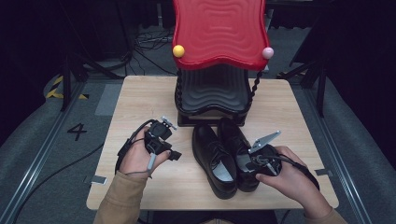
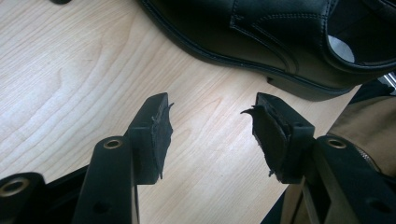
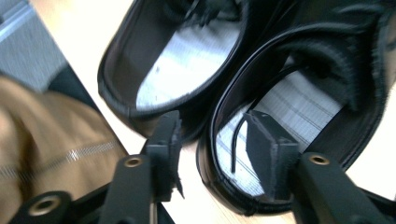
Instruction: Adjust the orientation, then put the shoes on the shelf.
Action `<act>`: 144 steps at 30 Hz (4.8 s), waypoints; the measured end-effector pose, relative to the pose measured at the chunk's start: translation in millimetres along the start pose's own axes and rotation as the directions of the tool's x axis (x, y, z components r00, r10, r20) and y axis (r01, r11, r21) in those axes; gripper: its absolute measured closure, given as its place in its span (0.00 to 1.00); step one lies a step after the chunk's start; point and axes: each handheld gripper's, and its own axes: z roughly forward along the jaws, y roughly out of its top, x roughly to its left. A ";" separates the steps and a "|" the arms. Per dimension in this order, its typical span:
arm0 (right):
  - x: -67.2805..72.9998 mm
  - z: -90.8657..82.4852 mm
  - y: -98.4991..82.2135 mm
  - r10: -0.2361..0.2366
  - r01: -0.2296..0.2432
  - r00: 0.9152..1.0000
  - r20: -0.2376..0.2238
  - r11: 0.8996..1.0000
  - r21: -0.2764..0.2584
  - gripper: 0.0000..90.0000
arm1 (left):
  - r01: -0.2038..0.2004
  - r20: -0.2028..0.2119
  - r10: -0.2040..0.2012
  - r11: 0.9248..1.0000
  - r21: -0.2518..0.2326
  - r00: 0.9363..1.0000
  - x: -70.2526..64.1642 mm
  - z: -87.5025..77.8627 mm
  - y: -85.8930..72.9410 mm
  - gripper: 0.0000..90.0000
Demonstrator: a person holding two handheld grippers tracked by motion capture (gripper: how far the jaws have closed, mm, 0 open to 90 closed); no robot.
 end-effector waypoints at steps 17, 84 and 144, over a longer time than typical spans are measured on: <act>-5.7 58.0 38.8 0.239 -0.245 0.964 0.112 0.969 0.038 0.49 | 0.031 -0.015 -0.032 0.999 -0.013 0.999 10.3 -5.8 -6.7 0.53; -16.8 61.0 75.7 0.461 -0.518 0.850 0.254 0.818 0.249 0.91 | 0.068 0.000 -0.068 0.998 -0.014 0.998 20.1 -4.8 -13.1 0.51; 37.2 -175.9 126.9 0.409 -0.442 0.883 0.230 0.889 0.117 0.91 | 0.178 -0.057 -0.179 0.984 -0.025 0.982 44.8 -17.9 -36.6 0.48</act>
